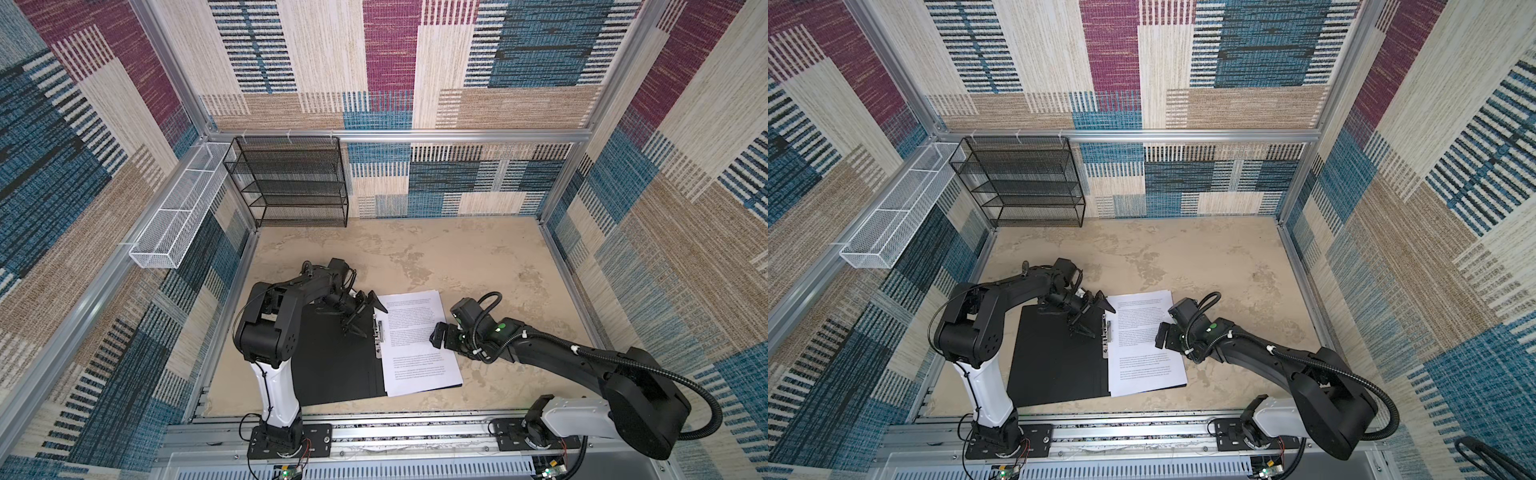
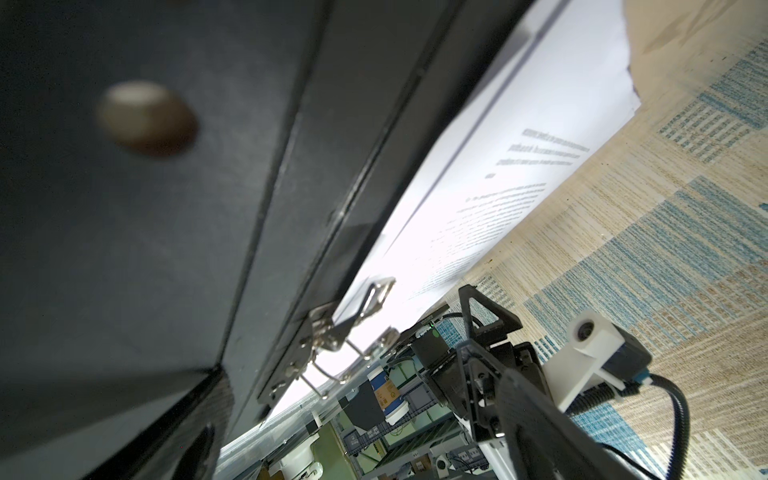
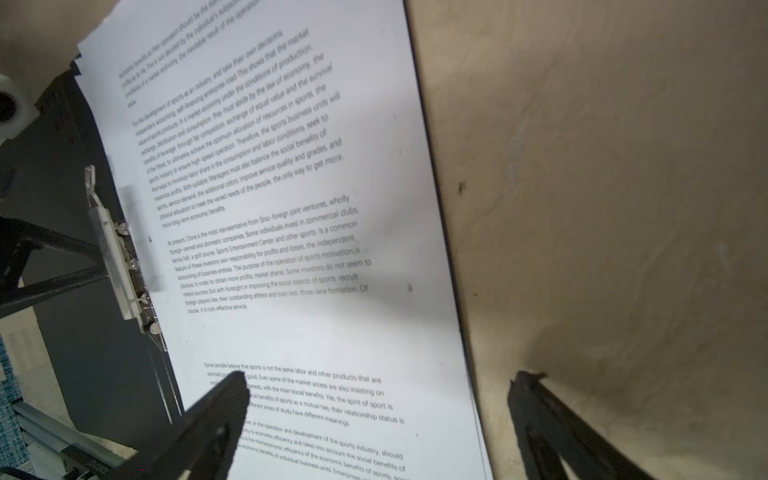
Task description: Put the files into the folder
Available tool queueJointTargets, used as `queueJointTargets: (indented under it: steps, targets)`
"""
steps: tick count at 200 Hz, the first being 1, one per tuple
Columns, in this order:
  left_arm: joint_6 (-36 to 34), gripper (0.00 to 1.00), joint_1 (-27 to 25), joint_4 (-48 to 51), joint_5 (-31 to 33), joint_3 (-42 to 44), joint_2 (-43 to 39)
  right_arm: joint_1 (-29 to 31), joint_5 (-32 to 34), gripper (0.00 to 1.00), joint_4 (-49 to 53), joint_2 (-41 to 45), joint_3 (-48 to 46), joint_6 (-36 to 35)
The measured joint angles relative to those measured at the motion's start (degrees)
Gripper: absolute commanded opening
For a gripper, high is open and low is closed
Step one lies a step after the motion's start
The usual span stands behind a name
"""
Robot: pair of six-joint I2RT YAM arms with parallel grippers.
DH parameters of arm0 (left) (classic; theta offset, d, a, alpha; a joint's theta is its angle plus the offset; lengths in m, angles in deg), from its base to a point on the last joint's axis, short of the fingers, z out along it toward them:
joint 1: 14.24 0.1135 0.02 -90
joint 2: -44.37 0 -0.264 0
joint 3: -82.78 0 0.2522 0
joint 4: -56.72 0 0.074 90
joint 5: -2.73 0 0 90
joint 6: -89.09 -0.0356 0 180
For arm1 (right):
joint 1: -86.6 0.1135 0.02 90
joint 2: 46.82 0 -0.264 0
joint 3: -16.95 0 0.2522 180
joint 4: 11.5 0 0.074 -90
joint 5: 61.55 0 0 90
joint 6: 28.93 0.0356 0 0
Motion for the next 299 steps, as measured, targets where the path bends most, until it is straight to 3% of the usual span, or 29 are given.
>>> queueJointTargets:
  steps: [85, 147, 171, 206, 243, 299]
  targets:
    - [7.9, 0.99, -3.8, -4.9, -2.8, -6.8, 5.6, -12.5, -2.1, 1.0, -3.7, -6.6, 5.8, -9.3]
    - [11.8, 0.99, -4.9, -11.1, -3.0, -14.3, 10.2, -17.1, -3.5, 1.0, -5.2, -13.7, 13.4, -14.6]
    - [10.8, 0.99, -4.9, -10.7, 2.4, -15.5, 8.1, -17.6, -2.3, 1.0, -4.9, -14.1, 16.0, -15.5]
    - [8.3, 0.99, -4.8, -9.4, 5.3, -15.5, 1.2, -17.4, -1.1, 1.0, -4.3, -14.0, 17.8, -16.5]
    - [6.5, 0.99, -4.8, -8.3, 6.3, -8.3, -3.7, -16.4, -2.0, 1.0, -3.7, -13.8, 17.1, -17.0]
    - [3.1, 1.0, -4.8, -7.6, 7.1, -0.5, -6.1, -9.9, -7.2, 1.0, -4.3, -11.9, 10.8, -15.4]
